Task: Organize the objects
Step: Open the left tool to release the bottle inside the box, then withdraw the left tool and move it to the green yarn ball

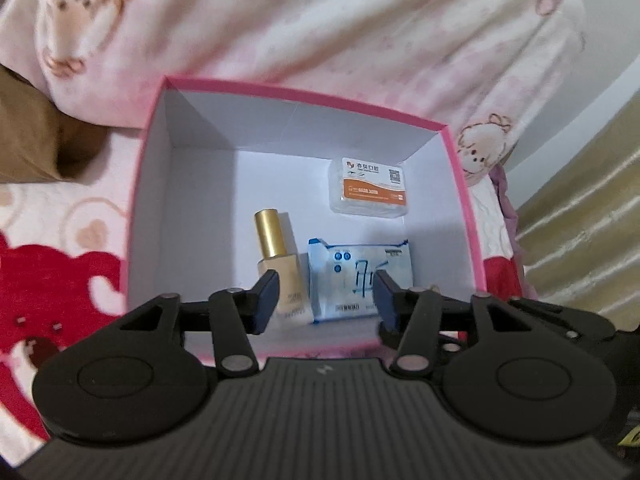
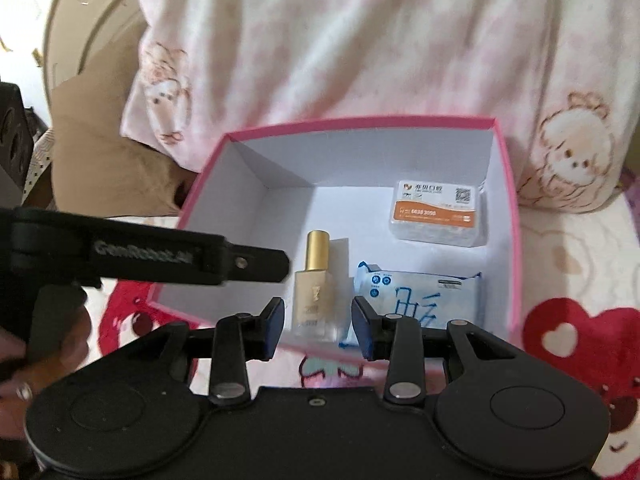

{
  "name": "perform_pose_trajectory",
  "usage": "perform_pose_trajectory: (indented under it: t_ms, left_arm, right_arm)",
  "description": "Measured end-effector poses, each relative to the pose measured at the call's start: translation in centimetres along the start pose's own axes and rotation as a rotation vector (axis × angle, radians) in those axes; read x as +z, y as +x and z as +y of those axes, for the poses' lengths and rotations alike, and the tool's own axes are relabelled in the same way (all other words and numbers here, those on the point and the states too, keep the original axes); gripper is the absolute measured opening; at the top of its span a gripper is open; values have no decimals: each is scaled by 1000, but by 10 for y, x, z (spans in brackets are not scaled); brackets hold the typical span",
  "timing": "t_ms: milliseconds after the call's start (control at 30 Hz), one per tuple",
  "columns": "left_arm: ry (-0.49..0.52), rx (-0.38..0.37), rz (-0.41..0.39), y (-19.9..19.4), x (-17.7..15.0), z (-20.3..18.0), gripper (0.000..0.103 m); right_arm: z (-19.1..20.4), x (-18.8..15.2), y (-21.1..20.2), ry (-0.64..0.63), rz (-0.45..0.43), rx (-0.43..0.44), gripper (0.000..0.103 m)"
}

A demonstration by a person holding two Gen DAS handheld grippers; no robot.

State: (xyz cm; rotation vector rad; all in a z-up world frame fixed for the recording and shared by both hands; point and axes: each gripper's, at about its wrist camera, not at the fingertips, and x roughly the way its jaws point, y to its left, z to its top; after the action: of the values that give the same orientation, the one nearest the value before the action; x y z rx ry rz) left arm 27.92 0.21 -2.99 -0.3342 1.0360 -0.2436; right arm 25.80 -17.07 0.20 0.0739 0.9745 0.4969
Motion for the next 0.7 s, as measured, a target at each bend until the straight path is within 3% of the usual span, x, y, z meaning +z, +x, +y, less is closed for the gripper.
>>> perform_pose_trajectory:
  t_ms: [167, 400, 633, 700]
  left_arm:
    - [21, 8, -15, -46, -12, -11, 62]
    - [116, 33, -10, -105, -39, -35, 72]
    - [174, 43, 6, -138, -70, -52, 78]
    - [177, 53, -16, -146, -80, -55, 89]
  right_arm:
    - [6, -8, -47, 14, -11, 76, 52]
    - [29, -27, -103, -73, -44, 59, 61]
    - [39, -56, -136, -172, -46, 31, 68]
    - [40, -64, -145, -201, -46, 20, 74]
